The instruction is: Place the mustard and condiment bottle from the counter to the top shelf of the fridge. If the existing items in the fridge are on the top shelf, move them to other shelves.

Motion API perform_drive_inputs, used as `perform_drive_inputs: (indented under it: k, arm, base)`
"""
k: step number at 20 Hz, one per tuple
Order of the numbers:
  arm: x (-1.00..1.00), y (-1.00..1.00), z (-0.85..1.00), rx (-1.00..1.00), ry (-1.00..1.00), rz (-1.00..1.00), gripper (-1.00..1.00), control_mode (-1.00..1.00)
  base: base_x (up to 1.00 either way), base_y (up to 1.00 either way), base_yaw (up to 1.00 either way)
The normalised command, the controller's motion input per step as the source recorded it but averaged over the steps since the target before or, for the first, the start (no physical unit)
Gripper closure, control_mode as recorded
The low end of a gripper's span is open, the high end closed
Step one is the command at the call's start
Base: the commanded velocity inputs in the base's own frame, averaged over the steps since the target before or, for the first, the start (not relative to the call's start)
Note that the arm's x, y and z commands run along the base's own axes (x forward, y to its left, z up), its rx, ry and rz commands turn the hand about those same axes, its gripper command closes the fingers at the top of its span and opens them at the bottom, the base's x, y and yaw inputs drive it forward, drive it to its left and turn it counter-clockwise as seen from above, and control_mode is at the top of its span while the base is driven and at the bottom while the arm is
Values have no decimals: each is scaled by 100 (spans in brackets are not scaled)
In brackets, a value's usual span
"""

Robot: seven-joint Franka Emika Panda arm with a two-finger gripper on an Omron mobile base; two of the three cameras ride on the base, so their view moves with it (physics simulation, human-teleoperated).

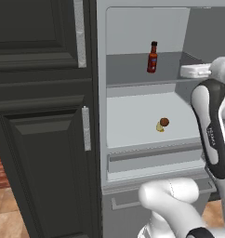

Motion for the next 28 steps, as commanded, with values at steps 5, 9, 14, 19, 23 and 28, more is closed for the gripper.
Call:
perform_drive_inputs:
  k: [5,9,14,19,23,28]
  arm:
    - [-100,0,-22,0,5,0,-100,-100]
    - [-100,1,-13,0,19,0,-100,-100]
    - [-100,4,0,0,43,-3,-100,-100]
    - [-74,39,-18,0,59,-6,-100,-100]
    - [-13,44,-68,0,30,0,-100,-100]
    - [1,0,-12,0,-6,0,-100,-100]
  base:
    - [0,0,0]
    - [0,0,0]
    - [0,0,0]
    - [0,0,0]
    - [0,0,0]
    - [0,0,0]
